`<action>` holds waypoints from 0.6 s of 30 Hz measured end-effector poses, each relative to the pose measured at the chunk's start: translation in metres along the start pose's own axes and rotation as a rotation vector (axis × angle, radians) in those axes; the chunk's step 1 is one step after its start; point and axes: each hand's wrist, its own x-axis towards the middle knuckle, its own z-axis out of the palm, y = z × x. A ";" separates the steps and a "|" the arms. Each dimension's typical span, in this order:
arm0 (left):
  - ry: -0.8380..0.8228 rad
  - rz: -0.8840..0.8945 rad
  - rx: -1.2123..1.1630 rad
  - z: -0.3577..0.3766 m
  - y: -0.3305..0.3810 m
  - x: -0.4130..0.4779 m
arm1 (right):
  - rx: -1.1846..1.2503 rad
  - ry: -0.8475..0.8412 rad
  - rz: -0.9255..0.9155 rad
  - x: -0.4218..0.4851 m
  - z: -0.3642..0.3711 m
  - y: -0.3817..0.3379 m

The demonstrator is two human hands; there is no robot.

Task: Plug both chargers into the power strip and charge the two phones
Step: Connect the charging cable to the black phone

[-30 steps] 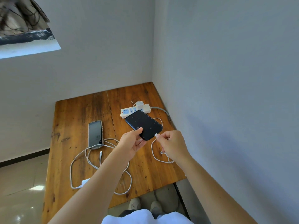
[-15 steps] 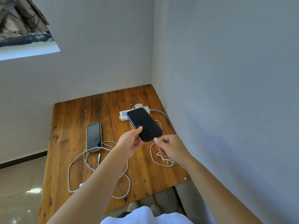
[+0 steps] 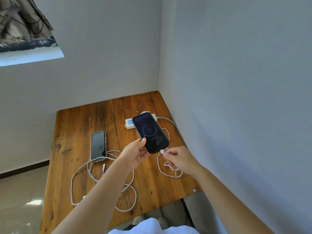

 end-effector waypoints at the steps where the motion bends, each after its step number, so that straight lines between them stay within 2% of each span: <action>1: 0.003 0.002 0.001 0.001 0.000 0.000 | 0.001 -0.002 0.003 0.000 0.000 0.000; 18: 0.033 -0.019 -0.030 0.004 -0.001 0.000 | 0.023 -0.016 0.019 0.002 -0.002 0.006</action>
